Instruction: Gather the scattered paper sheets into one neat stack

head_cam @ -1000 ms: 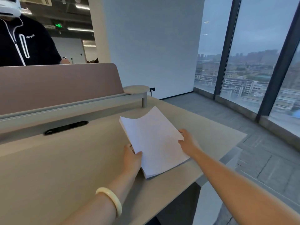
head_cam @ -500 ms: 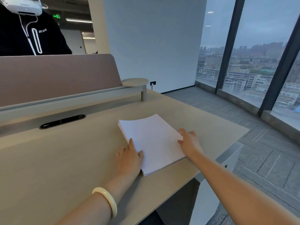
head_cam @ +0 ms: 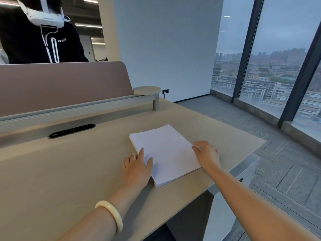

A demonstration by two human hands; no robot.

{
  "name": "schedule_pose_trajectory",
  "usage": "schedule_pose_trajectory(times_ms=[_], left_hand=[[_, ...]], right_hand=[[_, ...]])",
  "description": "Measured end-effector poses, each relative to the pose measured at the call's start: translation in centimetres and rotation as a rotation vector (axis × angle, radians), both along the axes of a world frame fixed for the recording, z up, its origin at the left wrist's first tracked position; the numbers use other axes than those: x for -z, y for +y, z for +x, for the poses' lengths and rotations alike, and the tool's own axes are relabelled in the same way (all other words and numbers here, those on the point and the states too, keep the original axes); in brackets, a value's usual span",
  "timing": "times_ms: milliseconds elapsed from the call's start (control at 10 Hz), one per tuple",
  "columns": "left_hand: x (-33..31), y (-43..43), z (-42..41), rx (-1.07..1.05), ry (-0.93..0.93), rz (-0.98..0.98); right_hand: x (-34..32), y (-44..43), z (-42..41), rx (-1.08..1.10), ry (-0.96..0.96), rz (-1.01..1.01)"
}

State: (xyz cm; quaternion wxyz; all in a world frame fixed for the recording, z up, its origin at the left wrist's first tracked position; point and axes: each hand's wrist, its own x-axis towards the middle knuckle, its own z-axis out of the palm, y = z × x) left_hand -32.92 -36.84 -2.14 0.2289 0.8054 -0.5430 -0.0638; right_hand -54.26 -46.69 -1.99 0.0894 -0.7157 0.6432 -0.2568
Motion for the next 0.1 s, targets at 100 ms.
schedule_pose_trajectory(times_ms=[100], left_hand=[[-1.49,1.35,0.15,0.008,0.031,-0.095]], right_hand=[[-0.86,1.44,-0.11,0.004,-0.135,-0.066]])
